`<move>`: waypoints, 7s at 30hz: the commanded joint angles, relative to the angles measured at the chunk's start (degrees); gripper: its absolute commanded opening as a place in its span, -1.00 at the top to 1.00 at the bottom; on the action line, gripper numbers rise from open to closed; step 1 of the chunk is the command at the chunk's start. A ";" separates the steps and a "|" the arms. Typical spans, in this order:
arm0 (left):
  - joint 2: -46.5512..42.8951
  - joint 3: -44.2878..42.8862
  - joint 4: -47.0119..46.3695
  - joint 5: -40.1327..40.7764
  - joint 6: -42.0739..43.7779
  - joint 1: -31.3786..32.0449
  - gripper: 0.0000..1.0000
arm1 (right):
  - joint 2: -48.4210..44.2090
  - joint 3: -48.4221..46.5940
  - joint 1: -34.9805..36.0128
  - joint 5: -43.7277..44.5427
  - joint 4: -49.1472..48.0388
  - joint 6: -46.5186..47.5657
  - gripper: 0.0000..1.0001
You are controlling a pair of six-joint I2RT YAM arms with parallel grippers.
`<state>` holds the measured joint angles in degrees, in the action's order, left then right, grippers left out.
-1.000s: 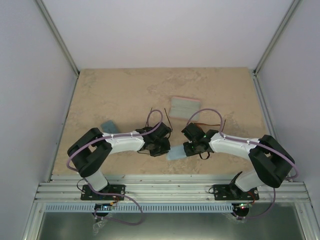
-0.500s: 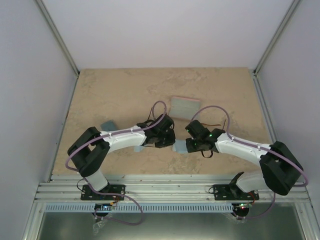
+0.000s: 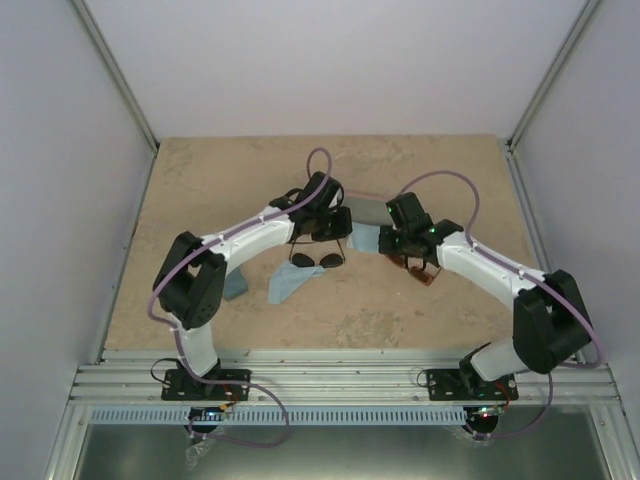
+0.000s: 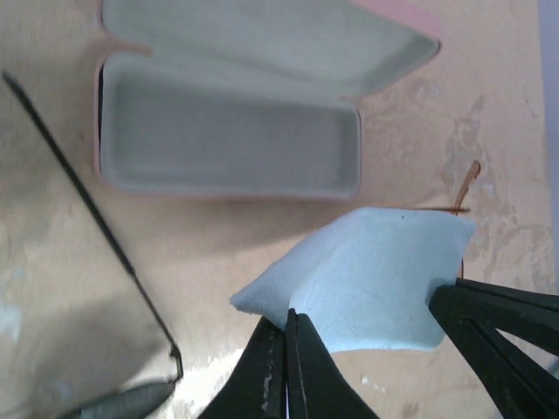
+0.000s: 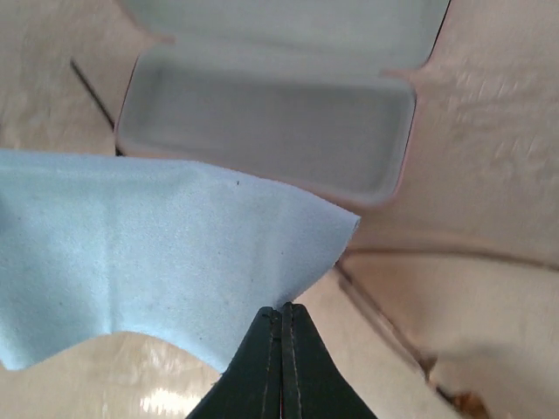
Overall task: Organize the sunglasses
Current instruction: Pick up the glasses cleaning cloth from the center of the board, then place the glasses cleaning cloth in the sunglasses case, then pick up the sunglasses from the center of the board.
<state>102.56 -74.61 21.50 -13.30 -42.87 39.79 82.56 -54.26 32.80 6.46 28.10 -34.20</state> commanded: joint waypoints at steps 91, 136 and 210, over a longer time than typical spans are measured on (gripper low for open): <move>33.73 -39.30 21.21 -4.30 17.29 -8.98 0.93 | 25.44 -15.17 -7.22 3.32 -3.45 1.47 0.94; 32.11 -32.39 19.46 -2.51 12.36 -8.48 0.55 | 28.42 -14.23 -6.74 1.94 -7.43 2.71 0.44; -23.82 15.32 -5.49 10.21 -1.78 -14.30 -0.20 | 29.46 -22.85 6.99 -6.00 2.08 12.02 0.21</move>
<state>78.52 -60.58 19.64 -0.36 -42.57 25.58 109.95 -73.89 39.59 -0.47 27.99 -22.26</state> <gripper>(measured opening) 0.598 0.410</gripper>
